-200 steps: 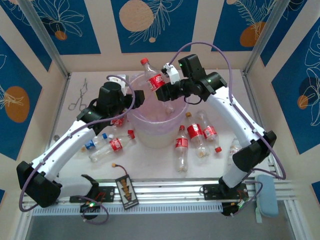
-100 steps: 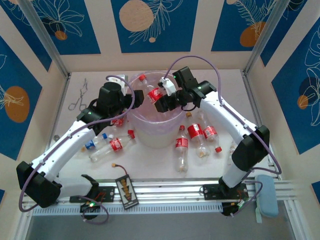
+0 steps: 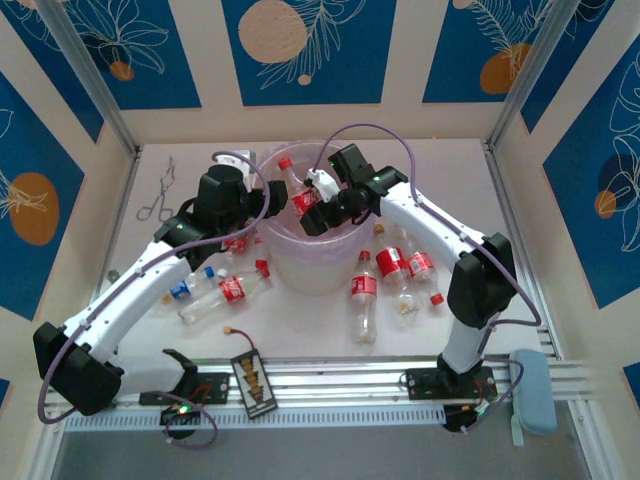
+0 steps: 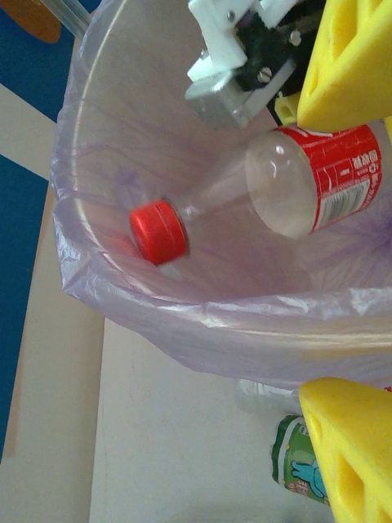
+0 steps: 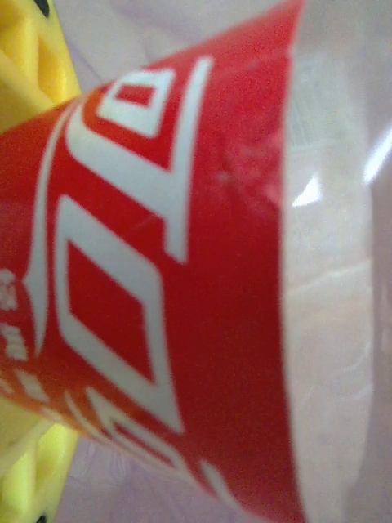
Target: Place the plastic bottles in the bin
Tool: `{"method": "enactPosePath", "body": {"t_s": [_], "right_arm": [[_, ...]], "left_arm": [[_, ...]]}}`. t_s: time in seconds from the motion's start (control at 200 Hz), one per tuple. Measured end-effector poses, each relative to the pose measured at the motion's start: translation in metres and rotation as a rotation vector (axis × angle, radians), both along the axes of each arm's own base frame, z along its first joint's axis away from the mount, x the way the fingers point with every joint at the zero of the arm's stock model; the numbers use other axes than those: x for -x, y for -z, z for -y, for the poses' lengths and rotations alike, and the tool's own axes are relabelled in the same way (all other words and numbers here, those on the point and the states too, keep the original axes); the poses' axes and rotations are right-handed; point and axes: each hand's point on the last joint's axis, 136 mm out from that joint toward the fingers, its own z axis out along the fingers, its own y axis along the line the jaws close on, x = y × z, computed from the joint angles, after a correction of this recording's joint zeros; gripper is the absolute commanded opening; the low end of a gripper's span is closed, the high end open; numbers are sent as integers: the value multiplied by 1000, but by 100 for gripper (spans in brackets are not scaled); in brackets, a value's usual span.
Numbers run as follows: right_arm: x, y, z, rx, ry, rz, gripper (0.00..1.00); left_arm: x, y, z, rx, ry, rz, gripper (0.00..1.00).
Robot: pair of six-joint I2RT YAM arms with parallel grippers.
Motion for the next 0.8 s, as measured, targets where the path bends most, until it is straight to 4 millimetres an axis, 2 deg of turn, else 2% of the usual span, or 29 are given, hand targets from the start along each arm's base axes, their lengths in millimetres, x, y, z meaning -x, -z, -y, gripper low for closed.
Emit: {"method": "enactPosePath", "body": {"t_s": [0.12, 0.22, 0.485, 0.655, 0.72, 0.8], "right_arm": [[-2, 3, -1, 25, -1, 18, 72], [-2, 15, -4, 59, -7, 12, 80], [-6, 5, -7, 59, -7, 42, 89], [-8, -18, -9, 31, -4, 81, 95], [-5, -34, -6, 12, 1, 107, 95], [-1, -65, -2, -23, 7, 163, 95]], "left_arm": [[0, 0, 0, 0, -1, 0, 79], [0, 0, 0, 0, 0, -1, 79], [-1, 0, 0, -1, -3, 1, 79], [-1, 0, 0, -1, -3, 1, 79], [-1, 0, 0, -1, -3, 1, 79], [-1, 0, 0, -1, -3, 1, 79]]}}
